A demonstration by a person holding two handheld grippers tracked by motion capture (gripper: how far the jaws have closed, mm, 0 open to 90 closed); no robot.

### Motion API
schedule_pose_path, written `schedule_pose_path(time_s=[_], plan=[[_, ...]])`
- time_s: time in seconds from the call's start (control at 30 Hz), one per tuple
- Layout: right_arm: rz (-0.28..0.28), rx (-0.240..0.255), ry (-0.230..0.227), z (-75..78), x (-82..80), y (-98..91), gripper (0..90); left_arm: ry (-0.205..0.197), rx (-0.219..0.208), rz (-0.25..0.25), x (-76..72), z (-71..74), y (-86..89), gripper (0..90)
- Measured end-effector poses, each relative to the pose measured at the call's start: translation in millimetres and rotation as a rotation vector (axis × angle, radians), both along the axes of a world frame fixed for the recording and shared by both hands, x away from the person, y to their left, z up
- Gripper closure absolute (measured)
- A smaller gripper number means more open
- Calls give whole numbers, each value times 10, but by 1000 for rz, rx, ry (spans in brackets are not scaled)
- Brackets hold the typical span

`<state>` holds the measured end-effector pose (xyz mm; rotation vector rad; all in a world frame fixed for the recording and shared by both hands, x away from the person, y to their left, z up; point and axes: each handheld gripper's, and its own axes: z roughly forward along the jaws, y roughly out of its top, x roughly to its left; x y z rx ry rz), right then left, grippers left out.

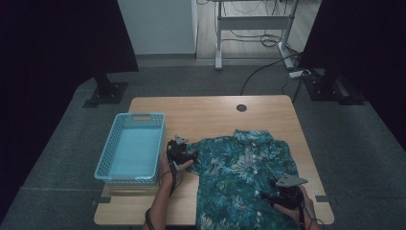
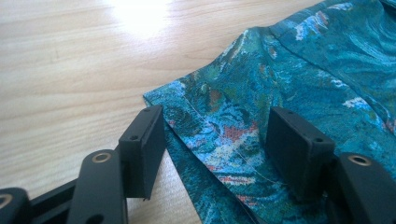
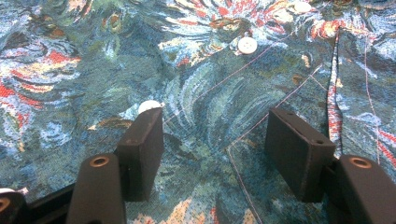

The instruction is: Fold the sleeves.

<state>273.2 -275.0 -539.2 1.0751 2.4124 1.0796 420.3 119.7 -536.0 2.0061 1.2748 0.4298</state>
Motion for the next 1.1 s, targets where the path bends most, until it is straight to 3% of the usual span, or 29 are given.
schedule_pose_path(time_s=[0.13, 0.33, 0.47, 0.67, 0.87, 0.97, 1.1], plan=[[-1, 1, -1, -2, 0, 1, 374, -14, 4, -11, -10, -10, -5, 438], [-2, 1, -2, -3, 2, 4, 372, -38, 58, -13, -16, -8, -49, 540], [-2, 2, -3, -4, 1, 4, 371, -52, 35, -27, -23, -25, -32, 686], [-2, 3, -5, -6, 1, 3, 371, -24, -17, -30, -22, -27, -10, 855], [-1, 3, -5, -6, 1, 1, 370, 5, -12, -34, -18, 1, -30, 887], [-1, 3, -4, -6, 2, 2, 369, 15, 13, -58, -27, 50, -60, 888], [-6, 4, -5, -7, 2, 11, 362, 1, -13, -53, -40, 195, -44, 888]])
